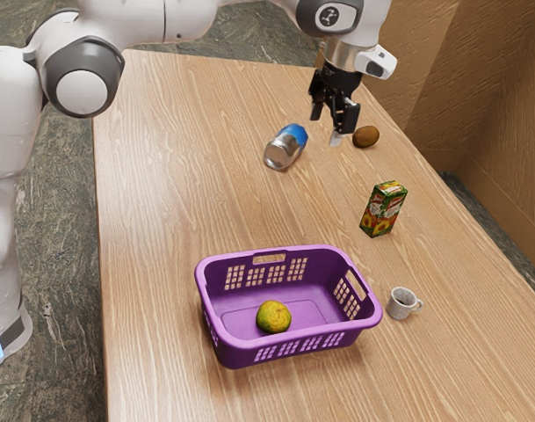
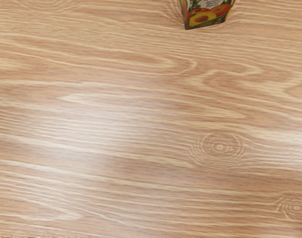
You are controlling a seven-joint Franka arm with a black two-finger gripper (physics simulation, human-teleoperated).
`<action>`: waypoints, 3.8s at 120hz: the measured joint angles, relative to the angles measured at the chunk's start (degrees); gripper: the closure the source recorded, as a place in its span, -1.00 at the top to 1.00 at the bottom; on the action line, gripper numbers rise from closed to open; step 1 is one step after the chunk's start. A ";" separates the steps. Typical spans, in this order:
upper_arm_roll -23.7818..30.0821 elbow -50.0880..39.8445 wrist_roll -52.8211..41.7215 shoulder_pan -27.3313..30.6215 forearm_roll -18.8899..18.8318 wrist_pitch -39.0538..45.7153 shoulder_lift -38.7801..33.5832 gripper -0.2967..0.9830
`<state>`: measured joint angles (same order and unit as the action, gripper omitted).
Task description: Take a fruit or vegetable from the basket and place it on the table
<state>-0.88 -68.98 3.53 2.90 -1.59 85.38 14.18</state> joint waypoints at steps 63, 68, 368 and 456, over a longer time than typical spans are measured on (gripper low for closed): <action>0.04 -0.27 2.62 -0.07 0.96 -0.13 -1.04 0.54; 1.41 -0.28 2.48 -0.10 0.89 -0.16 -1.47 0.54; 31.59 -40.14 -48.76 -1.13 1.04 17.64 -20.66 0.54; 30.32 -40.33 -51.50 1.29 -0.93 22.90 -13.61 0.54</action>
<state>29.44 -109.31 -47.97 4.19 -2.52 108.28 0.57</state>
